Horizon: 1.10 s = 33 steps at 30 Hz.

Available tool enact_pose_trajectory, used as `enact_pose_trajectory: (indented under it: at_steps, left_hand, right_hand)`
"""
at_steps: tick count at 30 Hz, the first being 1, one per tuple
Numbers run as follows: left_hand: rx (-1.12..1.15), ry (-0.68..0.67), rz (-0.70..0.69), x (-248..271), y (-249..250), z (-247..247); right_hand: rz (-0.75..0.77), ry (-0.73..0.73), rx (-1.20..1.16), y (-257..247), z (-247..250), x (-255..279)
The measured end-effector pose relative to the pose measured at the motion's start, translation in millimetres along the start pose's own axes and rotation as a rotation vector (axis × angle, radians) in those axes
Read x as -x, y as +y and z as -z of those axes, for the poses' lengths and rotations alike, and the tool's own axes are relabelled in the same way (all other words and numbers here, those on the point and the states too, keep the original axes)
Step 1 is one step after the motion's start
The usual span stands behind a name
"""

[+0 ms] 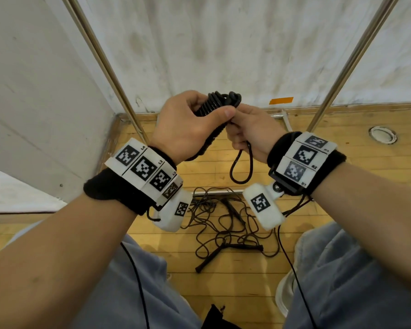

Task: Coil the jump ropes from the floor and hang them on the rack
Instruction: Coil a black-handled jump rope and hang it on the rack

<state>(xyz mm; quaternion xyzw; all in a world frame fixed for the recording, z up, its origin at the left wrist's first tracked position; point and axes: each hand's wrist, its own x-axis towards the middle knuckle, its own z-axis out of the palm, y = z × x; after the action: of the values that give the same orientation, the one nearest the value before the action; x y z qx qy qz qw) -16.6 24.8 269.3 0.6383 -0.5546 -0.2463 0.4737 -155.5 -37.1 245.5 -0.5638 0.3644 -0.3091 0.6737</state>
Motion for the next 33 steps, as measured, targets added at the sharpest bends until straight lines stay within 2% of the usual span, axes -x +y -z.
enact_pose_trajectory:
  at_steps: [3,8,12,15,18,24,28,31,33]
  left_hand:
    - [-0.063,0.059,0.024,-7,-7,0]
    - [-0.153,0.077,0.073,-11,-19,-8]
    - [-0.216,0.003,0.121,-13,-24,-12]
    - [-0.301,-0.083,0.128,-9,-26,-20]
    - [-0.329,-0.112,0.089,-8,-27,-19]
    - [-0.063,-0.302,0.121,-5,-26,-14]
    - [-0.116,-0.229,0.046,-3,-28,-9]
    - [-0.035,-0.153,0.087,-3,-25,-8]
    - [-0.108,-0.126,0.091,-4,-22,-9]
  right_hand:
    - [0.008,0.068,0.092,1,-13,3]
    - [0.105,0.139,0.488,1,-23,6]
    - [0.081,0.101,0.651,5,-23,8]
    - [0.061,0.109,0.658,6,-21,9]
    - [0.060,0.122,0.658,5,-22,9]
    - [0.073,0.136,0.631,3,-17,9]
    - [0.080,0.120,0.656,2,-15,10]
    - [0.078,0.101,0.655,0,-16,9]
    - [0.078,0.103,0.669,-1,-17,10]
